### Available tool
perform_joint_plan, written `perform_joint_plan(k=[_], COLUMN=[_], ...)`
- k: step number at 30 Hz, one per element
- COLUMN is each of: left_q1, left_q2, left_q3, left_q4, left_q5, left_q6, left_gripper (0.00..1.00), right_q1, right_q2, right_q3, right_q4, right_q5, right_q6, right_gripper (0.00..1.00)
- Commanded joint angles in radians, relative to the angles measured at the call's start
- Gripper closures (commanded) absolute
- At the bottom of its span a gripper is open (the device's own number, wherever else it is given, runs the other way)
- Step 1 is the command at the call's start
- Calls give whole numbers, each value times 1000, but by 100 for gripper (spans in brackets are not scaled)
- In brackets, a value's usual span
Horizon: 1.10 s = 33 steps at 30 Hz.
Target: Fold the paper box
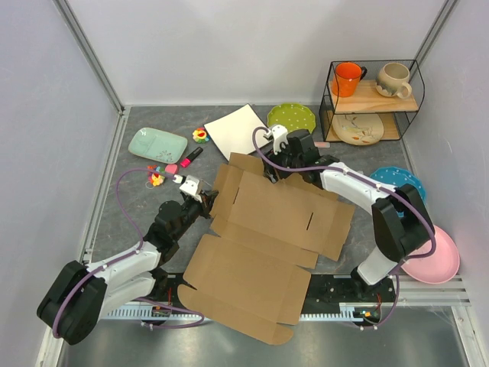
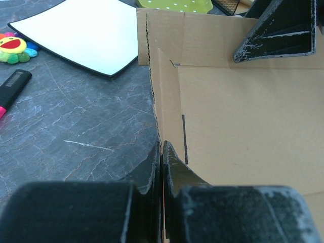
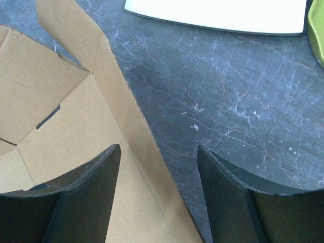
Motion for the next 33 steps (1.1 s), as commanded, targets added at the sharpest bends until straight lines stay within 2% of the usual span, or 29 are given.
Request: perform_joint_plan(k=[1,4,11,21,24,27,29,31,32,33], left_q1=[-11,-13,-16,-19,-22,-23,-25,-25,-25,-25], left_q2=[-23,-24,-24,-21,-23,-27,-33,-49,-56,-69], left_q3=[14,14,16,16,17,19,25,40,46,49], left_q4=[37,35,31,19,13,-3,-14,-62,-84,-101], left_q5=[-31,-35,-42,-48,-51,-58,-77,-100,-106,-108], left_q6=[24,26,15,-11,-16,-22,-37,-51,-56,-60], left_gripper=[98,98,98,98,98,98,97,92,89,82], right_q1=[21,28,54,79,85,90,100,111,128,137], right_q2=[33,50,68,81,85,84,76,53,41,28], right_q3=[87,105,92,72,65,62,55,39,33,27], right_q4=[-32,-46,-64,-83,-84,-84,-80,-65,-54,-51], right_q5=[29,25,30,61,85,105,157,238,271,300], right_q6=[-37,-38,-48,-58,-60,-58,-60,-63,-66,-72], right_gripper=[35,46,54,54,58,70,85,100,100,100])
